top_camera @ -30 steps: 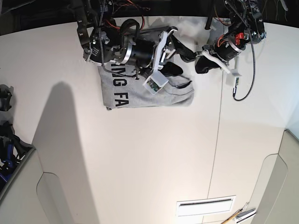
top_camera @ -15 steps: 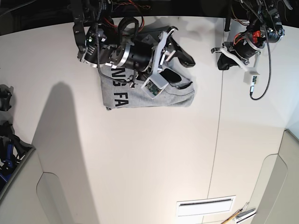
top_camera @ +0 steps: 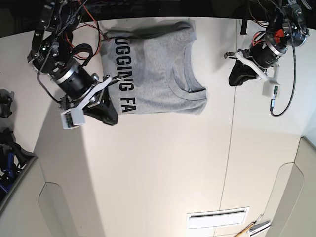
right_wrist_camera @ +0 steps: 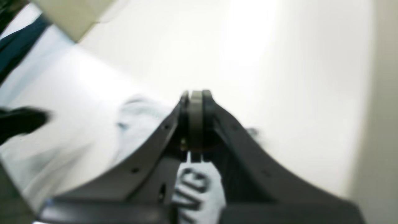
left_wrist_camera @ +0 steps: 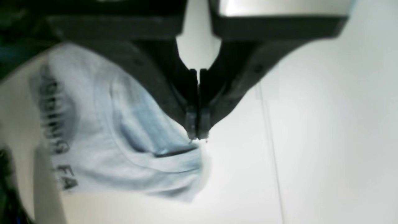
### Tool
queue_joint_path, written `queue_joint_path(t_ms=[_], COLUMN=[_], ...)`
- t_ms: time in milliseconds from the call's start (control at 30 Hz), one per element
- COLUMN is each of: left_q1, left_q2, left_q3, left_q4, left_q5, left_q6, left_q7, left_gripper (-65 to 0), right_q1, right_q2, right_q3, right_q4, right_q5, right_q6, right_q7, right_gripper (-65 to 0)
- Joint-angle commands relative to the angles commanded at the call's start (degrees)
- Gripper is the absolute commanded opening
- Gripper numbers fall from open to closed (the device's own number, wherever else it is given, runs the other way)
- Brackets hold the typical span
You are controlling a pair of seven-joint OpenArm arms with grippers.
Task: Fold the T-shirt properly
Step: 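Release the right gripper and move both grippers to the shirt's sides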
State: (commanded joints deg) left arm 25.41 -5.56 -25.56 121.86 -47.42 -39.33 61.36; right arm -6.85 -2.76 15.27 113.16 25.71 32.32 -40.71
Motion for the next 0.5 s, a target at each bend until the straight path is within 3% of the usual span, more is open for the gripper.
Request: queue_joint_path(t_ms=[100, 200, 367, 500], left_q1=[2.64, 3.37, 3.34, 3.34], left_q2=[0.00, 0.00, 0.00, 0.00], left_q3=[5.51, 13.03, 23.76, 29.18], left_q4=[2.47, 2.47, 2.23, -0.46], left_q5=[0.37, 5.01, 14.03, 15.54], left_q6=[-0.17, -0.09, 1.38, 1.38], left_q7=[-0.07, -0.72, -3.34, -3.34], left_gripper=[-65.0, -65.0, -65.0, -65.0], right_q1=[3.76, 8.39, 16.04, 20.24], right_q2=[2.36, 4.07, 4.33, 4.37], right_q3=[1.05, 1.01, 0.98, -0.35], right_q4=[-3.04, -8.92, -21.94, -32.44], right_q5=[-0.04, -0.02, 0.02, 0.00], right_q6=[0.02, 0.02, 0.07, 0.90], right_q7=[0.00, 0.02, 0.00, 0.02], right_gripper=[-65.0, -65.0, -65.0, -65.0])
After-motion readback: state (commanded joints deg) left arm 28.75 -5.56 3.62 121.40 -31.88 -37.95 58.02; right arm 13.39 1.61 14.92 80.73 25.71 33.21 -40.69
